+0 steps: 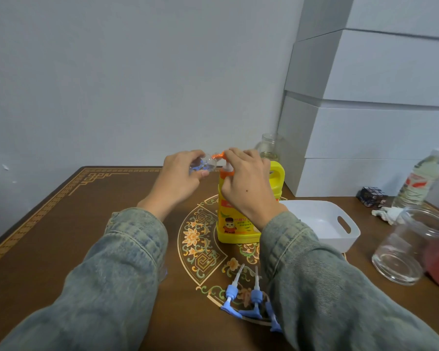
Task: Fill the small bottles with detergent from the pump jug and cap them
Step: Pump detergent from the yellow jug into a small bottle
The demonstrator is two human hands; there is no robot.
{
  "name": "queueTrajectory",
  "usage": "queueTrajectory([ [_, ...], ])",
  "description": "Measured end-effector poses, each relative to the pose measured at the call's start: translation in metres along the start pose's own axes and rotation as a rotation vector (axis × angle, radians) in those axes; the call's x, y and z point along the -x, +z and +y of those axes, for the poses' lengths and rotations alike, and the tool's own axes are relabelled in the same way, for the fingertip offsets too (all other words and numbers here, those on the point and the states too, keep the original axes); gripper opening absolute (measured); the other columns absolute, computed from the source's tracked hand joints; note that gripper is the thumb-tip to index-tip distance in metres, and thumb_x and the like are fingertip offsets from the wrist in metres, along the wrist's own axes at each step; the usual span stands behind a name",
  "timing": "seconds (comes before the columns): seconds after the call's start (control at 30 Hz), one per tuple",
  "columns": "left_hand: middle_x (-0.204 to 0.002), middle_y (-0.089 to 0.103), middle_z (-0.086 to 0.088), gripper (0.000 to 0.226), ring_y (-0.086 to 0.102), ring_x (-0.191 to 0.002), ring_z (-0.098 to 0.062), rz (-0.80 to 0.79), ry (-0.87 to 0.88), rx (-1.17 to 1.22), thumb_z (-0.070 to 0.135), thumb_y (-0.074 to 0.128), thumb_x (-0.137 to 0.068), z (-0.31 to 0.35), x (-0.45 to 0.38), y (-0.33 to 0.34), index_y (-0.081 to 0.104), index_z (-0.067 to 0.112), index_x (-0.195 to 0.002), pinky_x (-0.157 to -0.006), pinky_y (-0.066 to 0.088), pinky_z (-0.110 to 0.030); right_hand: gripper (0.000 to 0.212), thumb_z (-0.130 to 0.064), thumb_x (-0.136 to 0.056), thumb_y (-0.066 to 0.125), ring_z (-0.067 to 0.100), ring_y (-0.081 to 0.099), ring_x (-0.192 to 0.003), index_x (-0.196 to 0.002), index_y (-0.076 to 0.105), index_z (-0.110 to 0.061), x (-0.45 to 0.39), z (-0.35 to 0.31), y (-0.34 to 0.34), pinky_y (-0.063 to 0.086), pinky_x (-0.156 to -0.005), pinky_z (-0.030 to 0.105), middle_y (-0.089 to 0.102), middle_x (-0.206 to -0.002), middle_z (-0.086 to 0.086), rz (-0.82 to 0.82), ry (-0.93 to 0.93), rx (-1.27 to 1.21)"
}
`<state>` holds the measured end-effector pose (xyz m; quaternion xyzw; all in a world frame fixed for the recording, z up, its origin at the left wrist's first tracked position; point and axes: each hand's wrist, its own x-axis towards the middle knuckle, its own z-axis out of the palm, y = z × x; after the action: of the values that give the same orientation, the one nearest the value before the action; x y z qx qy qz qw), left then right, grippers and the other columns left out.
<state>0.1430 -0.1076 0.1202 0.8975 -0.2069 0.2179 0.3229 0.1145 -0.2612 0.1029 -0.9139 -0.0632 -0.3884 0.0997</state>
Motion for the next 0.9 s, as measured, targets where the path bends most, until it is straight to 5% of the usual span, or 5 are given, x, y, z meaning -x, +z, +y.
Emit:
queueTrajectory([
  [0.2,-0.112,0.069,-0.007,0.035,0.061,-0.107,-0.021,-0.017,-0.014,0.012,0.018,0.069,-0.085,-0.005,0.007,0.009,0.063,0.012,-0.119,-0.084,0.036,-0.021,0.057,-0.017,-0.063,0.044,0.023,0.052,-0.107,-0.119,0.056,-0.017,0.016,-0.001,0.009,0.021,-0.074,0.033,0.06,-0.123,-0.003,-0.016,-0.012,-0.017],
  [0.37,-0.115,0.068,-0.008,0.038,0.06,-0.11,-0.022,-0.003,-0.004,0.003,0.02,0.068,-0.085,0.0,-0.001,0.001,0.062,0.013,-0.122,-0.088,0.037,-0.023,0.042,-0.017,-0.071,0.047,0.022,0.055,-0.102,-0.11,0.06,-0.021,0.001,0.005,-0.003,0.02,-0.076,0.031,0.064,-0.114,-0.005,-0.007,-0.038,-0.014],
  [0.9,-0.118,0.068,-0.008,0.04,0.06,-0.112,-0.022,-0.013,-0.049,0.024,0.019,0.069,-0.085,-0.002,0.008,0.007,0.062,0.012,-0.123,-0.088,0.035,-0.019,0.046,-0.019,-0.062,0.042,0.022,0.056,-0.097,-0.105,0.058,-0.021,0.008,0.0,0.007,0.022,-0.072,0.035,0.063,-0.108,-0.007,-0.048,-0.037,0.075],
])
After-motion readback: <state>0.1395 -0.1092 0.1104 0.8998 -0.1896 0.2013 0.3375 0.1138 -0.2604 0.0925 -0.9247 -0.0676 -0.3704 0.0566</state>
